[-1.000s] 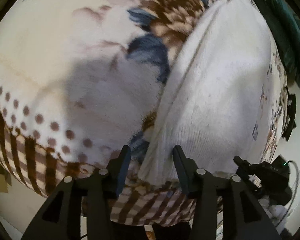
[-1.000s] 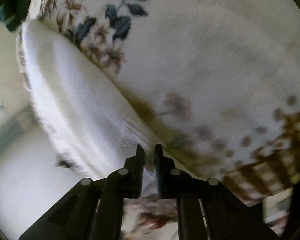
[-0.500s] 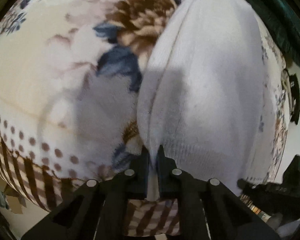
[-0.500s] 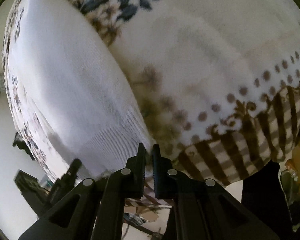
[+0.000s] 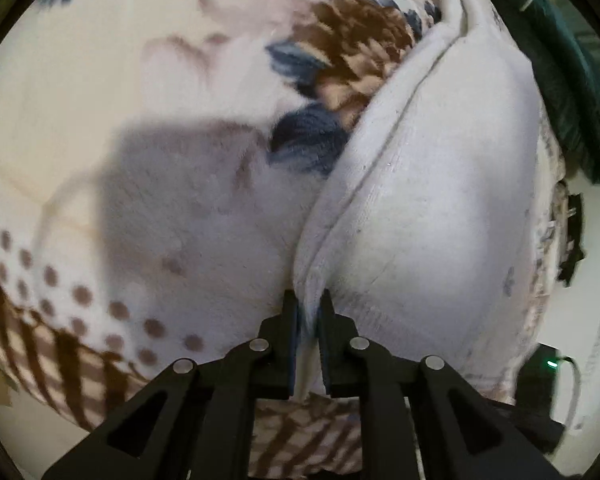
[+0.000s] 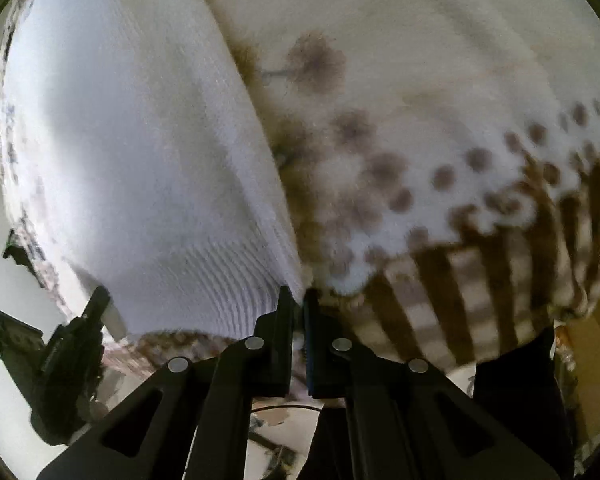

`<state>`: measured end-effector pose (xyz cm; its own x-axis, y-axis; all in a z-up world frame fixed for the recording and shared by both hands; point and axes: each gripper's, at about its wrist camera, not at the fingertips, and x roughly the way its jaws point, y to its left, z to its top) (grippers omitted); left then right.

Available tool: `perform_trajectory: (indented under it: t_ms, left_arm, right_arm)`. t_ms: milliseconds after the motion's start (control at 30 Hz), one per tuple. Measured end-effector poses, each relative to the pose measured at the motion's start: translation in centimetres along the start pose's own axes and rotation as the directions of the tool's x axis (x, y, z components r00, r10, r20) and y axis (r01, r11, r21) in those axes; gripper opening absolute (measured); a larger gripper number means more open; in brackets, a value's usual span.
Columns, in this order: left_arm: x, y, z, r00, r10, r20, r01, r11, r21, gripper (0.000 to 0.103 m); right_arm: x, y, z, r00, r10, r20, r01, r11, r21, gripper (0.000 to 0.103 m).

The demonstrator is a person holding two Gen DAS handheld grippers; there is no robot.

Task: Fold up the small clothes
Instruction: 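Release the folded side, then grasp the sweater hem with the left gripper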

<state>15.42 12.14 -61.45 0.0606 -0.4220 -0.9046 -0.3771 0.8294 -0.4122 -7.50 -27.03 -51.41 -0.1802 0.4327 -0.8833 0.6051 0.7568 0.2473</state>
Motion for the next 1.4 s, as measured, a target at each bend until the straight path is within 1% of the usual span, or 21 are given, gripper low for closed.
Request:
perform_trajectory:
  t_ms: [33,100,133,167,200,267,367,400,467,533,633,767,833,867,900,967,1067,1100,1167,1300,1400]
  left_arm:
    - [-0.2,0.0,0.0,1.0,-0.004,-0.004,0.004,1.0,-0.003,0.017]
    - [-1.5,0.2,-0.3,0.999,-0.049,0.005,0.049,0.999,0.003,0.022]
    - [-2.1,0.4,-0.4,0.999,-0.051,0.014,0.051,0.999,0.005,0.028]
    - [-2.7,0.7,-0.4,0.999,-0.049,0.022,0.049,0.999,0.009,0.043]
    - [-3.2,0.9,-0.3,0.997,-0.066,0.037,0.066,0.998,0.014,0.056]
    - [-3.4,1.2,-0.1,0.996,-0.078,0.047,0.077,0.997,0.018,0.062]
    - [-2.2,1.4,1.2,0.994,-0.1,0.037,0.099,0.995,0.013,0.062]
    - [-1.3,1.1,1.7,0.993,-0.115,0.018,0.115,0.993,0.02,0.062]
    - [-0.2,0.6,2.1,0.989,-0.149,-0.013,0.15,0.988,0.048,0.062]
    - [0.6,0.0,2.4,0.987,-0.157,-0.045,0.16,0.984,0.074,0.062]
    - [2.3,-1.3,2.5,0.987,-0.138,-0.082,0.148,0.982,0.121,0.062]
    - [1.9,-2.9,1.7,0.987,-0.153,-0.056,0.161,0.974,0.163,0.06]
    - [1.6,-3.3,1.1,0.988,-0.141,-0.058,0.15,0.968,0.201,0.034]
    - [1.6,-3.7,0.9,0.991,-0.12,-0.062,0.13,0.968,0.214,0.012]
    - [1.6,-3.7,0.7,0.99,-0.122,-0.066,0.134,0.969,0.21,0.013]
    - [1.0,-3.7,0.6,0.989,-0.136,-0.057,0.144,0.972,0.188,0.012]
    - [-1.3,-2.7,0.8,0.985,-0.167,-0.046,0.173,0.973,0.15,0.011]
    - [-2.3,-2.9,0.8,0.982,-0.187,-0.041,0.19,0.972,0.136,0.011]
    - [-3.7,-3.0,1.1,0.979,-0.204,-0.031,0.206,0.97,0.127,0.011]
    - [-6.8,-5.1,2.6,0.966,-0.257,0.017,0.253,0.96,0.117,0.011]
    - [-8.9,-7.1,4.6,0.962,-0.26,0.083,0.248,0.96,0.132,0.011]
  right_arm:
    - [0.4,0.5,0.2,1.0,-0.002,-0.009,0.002,1.0,-0.021,0.008]
    - [1.1,0.8,0.7,0.997,0.035,-0.074,-0.037,0.999,-0.023,0.019]
    - [0.9,0.8,0.8,0.993,0.057,-0.1,-0.059,0.998,-0.018,0.034]
    - [0.7,0.6,1.0,0.987,0.097,-0.125,-0.1,0.995,-0.015,0.05]
    - [0.6,0.4,1.0,0.981,0.125,-0.145,-0.128,0.992,-0.011,0.062]
    - [-0.1,0.0,0.8,0.973,0.145,-0.178,-0.151,0.988,-0.02,0.066]
    - [-1.4,0.0,0.7,0.98,0.112,-0.166,-0.129,0.987,-0.095,0.066]
    - [-1.9,0.0,0.9,0.982,0.114,-0.149,-0.132,0.984,-0.117,0.066]
    - [-2.5,0.4,1.1,0.982,0.15,-0.117,-0.165,0.977,-0.131,0.066]
    - [-2.7,1.2,1.5,0.975,0.2,-0.095,-0.212,0.968,-0.137,0.066]
    - [-1.0,2.1,2.3,0.958,0.274,-0.089,-0.284,0.947,-0.147,0.066]
    - [1.6,2.1,2.5,0.919,0.378,-0.113,-0.388,0.918,-0.083,0.066]
    - [2.0,2.5,2.1,0.908,0.406,-0.103,-0.413,0.909,-0.06,0.066]
    - [2.0,2.7,1.7,0.904,0.417,-0.096,-0.423,0.904,-0.056,0.054]
    - [2.6,2.7,1.7,0.904,0.418,-0.09,-0.423,0.904,-0.054,0.032]
    - [2.8,3.0,1.3,0.9,0.426,-0.092,-0.43,0.902,-0.036,0.012]
    - [2.7,4.0,0.7,0.902,0.425,-0.079,-0.428,0.903,-0.026,0.01]
    - [1.8,4.2,0.8,0.901,0.426,-0.079,-0.43,0.902,-0.035,0.01]
    - [0.4,4.9,0.7,0.893,0.442,-0.083,-0.447,0.893,-0.054,0.01]
    - [-3.1,7.2,0.6,0.867,0.493,-0.069,-0.498,0.863,-0.083,0.009]
    - [-6.9,8.7,1.3,0.846,0.534,-0.021,-0.533,0.841,-0.093,0.009]
